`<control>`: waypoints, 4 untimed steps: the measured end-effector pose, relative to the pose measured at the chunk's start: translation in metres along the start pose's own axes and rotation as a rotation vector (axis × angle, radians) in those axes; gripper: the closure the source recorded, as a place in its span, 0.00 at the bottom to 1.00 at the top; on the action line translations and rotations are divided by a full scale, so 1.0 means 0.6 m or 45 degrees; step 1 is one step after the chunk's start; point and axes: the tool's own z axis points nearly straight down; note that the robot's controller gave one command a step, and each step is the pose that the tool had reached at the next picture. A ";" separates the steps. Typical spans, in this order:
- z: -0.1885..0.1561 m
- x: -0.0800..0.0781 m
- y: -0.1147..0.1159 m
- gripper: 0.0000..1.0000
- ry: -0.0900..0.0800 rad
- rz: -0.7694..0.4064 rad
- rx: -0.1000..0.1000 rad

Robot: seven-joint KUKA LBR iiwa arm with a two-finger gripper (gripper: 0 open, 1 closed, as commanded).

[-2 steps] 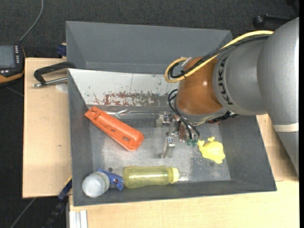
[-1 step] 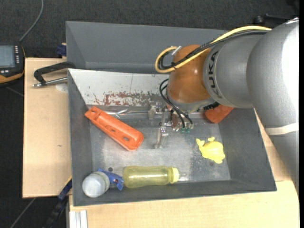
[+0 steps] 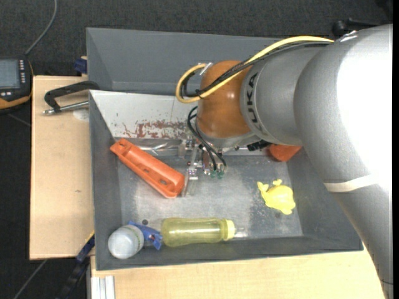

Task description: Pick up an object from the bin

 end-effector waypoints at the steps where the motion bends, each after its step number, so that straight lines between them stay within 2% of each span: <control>1: 0.000 0.012 0.017 0.00 0.000 -0.009 -0.002; 2: 0.000 0.058 0.062 0.00 -0.001 0.025 -0.001; 3: 0.000 0.038 0.102 1.00 -0.008 -0.119 -0.003; 4: 0.001 0.038 0.102 1.00 -0.007 -0.119 -0.002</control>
Offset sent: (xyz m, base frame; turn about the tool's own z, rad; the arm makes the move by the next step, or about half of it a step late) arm -0.0474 0.0551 -0.0014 0.0302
